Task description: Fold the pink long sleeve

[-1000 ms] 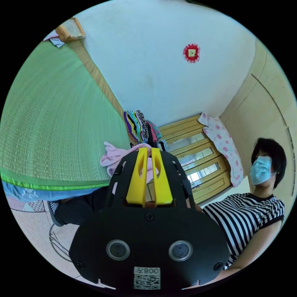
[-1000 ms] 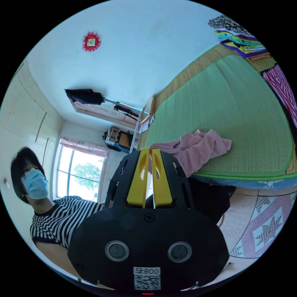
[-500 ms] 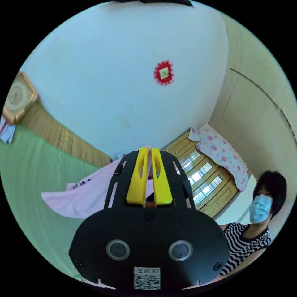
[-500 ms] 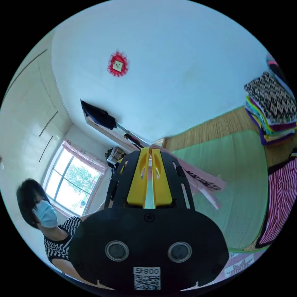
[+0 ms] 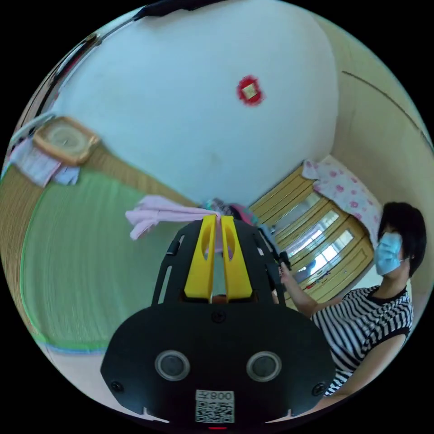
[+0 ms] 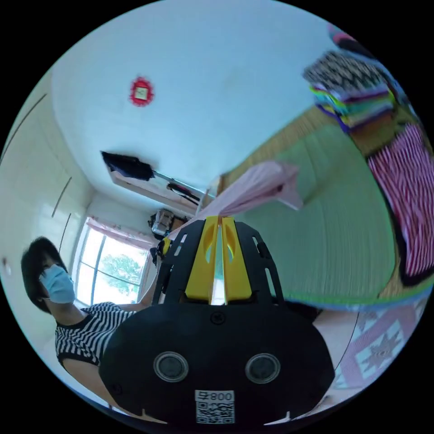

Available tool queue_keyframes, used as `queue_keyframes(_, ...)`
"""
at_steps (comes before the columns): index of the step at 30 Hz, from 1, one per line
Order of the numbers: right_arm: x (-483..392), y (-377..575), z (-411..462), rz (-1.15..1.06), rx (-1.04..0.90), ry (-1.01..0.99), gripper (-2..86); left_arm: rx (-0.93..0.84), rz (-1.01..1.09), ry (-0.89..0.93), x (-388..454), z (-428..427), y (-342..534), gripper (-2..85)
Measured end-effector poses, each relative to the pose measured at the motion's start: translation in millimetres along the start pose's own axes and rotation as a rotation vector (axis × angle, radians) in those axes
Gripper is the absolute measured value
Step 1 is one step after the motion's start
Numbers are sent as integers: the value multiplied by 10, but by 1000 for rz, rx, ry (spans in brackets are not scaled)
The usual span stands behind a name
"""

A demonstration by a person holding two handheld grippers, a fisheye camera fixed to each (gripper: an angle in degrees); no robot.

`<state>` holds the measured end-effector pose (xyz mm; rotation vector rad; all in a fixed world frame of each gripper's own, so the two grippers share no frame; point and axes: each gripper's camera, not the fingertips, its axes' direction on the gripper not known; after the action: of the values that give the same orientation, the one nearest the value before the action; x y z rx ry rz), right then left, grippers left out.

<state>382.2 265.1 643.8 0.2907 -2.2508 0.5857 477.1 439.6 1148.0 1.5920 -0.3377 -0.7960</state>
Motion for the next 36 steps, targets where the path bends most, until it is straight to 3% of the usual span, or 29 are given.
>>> queue_keyframes(4, 1145, 782, 405, 297, -141, 85, 3, -179, -332, -120, -663, 225, 801, 12)
queue_keyframes(7, 1788, 1228, 465, 493, -181, 112, 1, -115, -523, -68, -890, 218, 1154, 15)
queue_keyframes(9, 1952, 1360, 416, 550, -161, 121, 0, -90, -546, -73, -903, 212, 1170, 17)
queue_keyframes(15, 1835, 951, 490, 452, -128, 160, 3, -168, -417, -101, -820, 524, 543, 35)
queue_keyframes(23, 1453, -328, 1298, 230, -158, 263, 38, -285, -244, -129, -733, 1472, -541, 64)
queue_keyframes(36, 1657, -1915, 2340, 167, -233, 483, 86, -410, -169, -353, -1029, 2686, -1825, 86)
